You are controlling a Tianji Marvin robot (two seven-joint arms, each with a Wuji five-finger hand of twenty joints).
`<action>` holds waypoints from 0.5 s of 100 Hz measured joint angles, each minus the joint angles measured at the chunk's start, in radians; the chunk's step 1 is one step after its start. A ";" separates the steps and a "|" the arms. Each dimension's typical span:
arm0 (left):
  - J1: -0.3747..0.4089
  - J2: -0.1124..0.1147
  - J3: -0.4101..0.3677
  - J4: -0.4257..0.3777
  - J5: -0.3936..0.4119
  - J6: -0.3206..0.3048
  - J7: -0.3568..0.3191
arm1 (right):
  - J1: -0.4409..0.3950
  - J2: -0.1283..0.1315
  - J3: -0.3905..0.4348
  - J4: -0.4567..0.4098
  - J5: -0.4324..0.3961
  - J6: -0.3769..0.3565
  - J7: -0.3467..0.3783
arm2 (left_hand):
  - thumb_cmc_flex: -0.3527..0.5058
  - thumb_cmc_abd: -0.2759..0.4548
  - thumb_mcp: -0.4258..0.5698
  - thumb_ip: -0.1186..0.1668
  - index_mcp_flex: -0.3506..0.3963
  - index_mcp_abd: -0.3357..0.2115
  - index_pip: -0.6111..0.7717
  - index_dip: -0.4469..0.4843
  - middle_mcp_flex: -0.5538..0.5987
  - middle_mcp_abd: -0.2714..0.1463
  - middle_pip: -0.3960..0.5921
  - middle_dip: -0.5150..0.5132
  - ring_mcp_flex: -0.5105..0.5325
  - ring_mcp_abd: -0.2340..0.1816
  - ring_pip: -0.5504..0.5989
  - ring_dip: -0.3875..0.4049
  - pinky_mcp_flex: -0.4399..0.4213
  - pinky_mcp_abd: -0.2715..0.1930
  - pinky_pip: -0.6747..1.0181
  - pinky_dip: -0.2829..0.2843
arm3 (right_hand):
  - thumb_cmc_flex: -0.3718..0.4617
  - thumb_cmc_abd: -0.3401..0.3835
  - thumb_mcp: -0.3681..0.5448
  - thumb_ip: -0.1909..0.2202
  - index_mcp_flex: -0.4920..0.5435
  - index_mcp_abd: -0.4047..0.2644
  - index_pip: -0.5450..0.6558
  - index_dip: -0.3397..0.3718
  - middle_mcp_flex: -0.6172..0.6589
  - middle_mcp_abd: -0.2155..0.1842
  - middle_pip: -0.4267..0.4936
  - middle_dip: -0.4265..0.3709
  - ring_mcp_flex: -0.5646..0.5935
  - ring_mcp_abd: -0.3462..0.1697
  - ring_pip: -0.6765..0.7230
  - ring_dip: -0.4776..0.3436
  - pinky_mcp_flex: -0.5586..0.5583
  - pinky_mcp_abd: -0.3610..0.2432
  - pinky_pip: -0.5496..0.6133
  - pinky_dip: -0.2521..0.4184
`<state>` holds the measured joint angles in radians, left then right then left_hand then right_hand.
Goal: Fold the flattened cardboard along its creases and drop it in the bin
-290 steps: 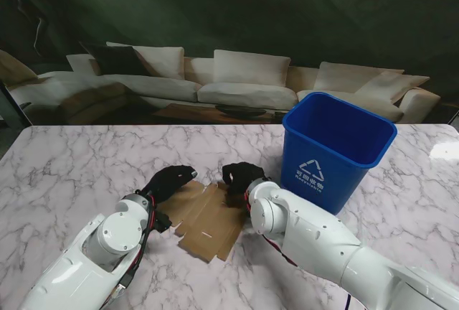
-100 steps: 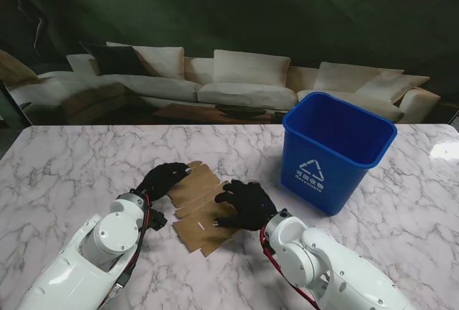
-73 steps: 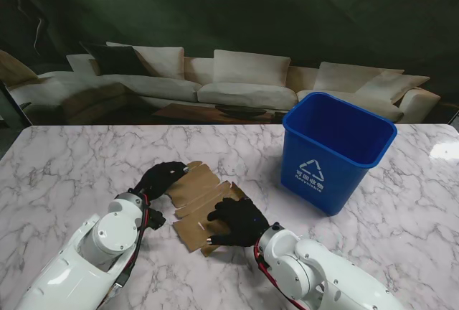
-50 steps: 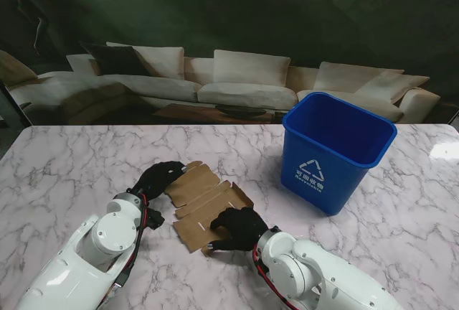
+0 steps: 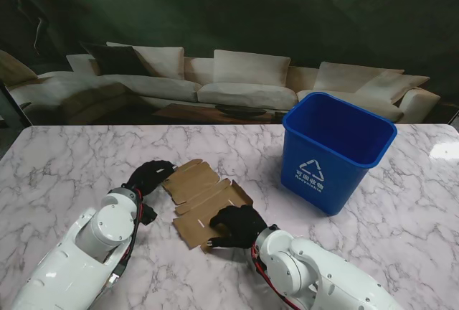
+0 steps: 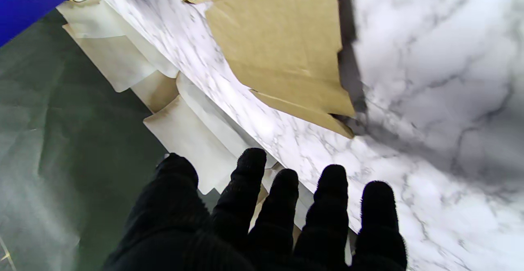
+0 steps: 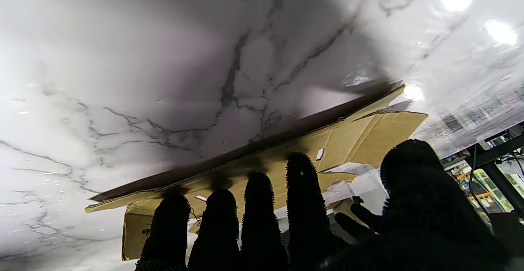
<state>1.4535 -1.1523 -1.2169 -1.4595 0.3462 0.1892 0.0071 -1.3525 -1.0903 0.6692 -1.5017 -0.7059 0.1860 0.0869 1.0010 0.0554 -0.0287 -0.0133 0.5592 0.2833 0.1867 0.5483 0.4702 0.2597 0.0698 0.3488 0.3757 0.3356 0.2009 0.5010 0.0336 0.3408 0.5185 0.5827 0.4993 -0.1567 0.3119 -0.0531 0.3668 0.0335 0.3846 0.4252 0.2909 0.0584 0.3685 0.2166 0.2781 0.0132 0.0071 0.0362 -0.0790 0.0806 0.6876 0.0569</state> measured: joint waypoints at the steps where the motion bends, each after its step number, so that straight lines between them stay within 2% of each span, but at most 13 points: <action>1: -0.004 0.000 0.001 0.005 0.000 0.001 -0.001 | 0.000 0.000 0.000 0.000 0.000 0.000 0.000 | -0.001 0.000 0.000 0.000 0.000 0.000 0.000 0.000 0.000 0.000 -0.005 -0.007 0.000 -0.001 -0.003 -0.004 0.000 0.000 -0.003 0.000 | 0.000 0.000 0.000 0.000 0.000 0.000 0.000 0.000 0.000 0.000 0.000 0.000 0.000 0.000 0.000 0.000 0.000 0.000 0.000 0.000; 17: -0.065 0.003 0.022 0.077 -0.020 0.014 -0.007 | -0.003 0.002 0.008 -0.008 0.003 -0.001 0.018 | -0.008 0.000 0.000 0.000 0.000 0.000 -0.001 0.000 -0.032 0.000 -0.020 -0.062 -0.040 -0.010 -0.036 -0.048 -0.001 0.000 -0.050 -0.016 | 0.000 0.000 0.000 0.000 0.000 0.000 -0.002 -0.011 -0.001 0.000 -0.016 -0.001 0.000 0.000 0.000 0.000 -0.001 -0.006 -0.015 -0.013; 50: -0.114 0.005 0.077 0.115 -0.028 0.022 -0.024 | -0.050 0.016 0.040 -0.045 -0.006 -0.023 0.033 | -0.021 0.000 0.000 0.000 -0.045 -0.001 -0.020 -0.001 -0.049 -0.002 -0.027 -0.064 -0.065 -0.025 -0.045 -0.064 -0.002 0.000 -0.109 -0.025 | 0.000 0.000 -0.016 0.000 0.000 0.003 -0.002 -0.011 -0.002 0.000 -0.029 -0.003 -0.004 0.000 -0.002 -0.007 -0.011 -0.010 -0.046 -0.026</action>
<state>1.3390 -1.1470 -1.1398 -1.3444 0.3184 0.2110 -0.0165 -1.4026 -1.0745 0.7092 -1.5464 -0.7119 0.1629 0.1201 0.9796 0.0554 -0.0287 -0.0133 0.5140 0.2821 0.1669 0.5476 0.4209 0.2577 0.0425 0.2849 0.3104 0.3101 0.1563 0.4373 0.0318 0.3407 0.4090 0.5581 0.4996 -0.1567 0.2964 -0.0531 0.3665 0.0361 0.3823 0.4144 0.2888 0.0584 0.3397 0.2134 0.2743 0.0133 0.0046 0.0295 -0.0898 0.0709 0.6419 0.0304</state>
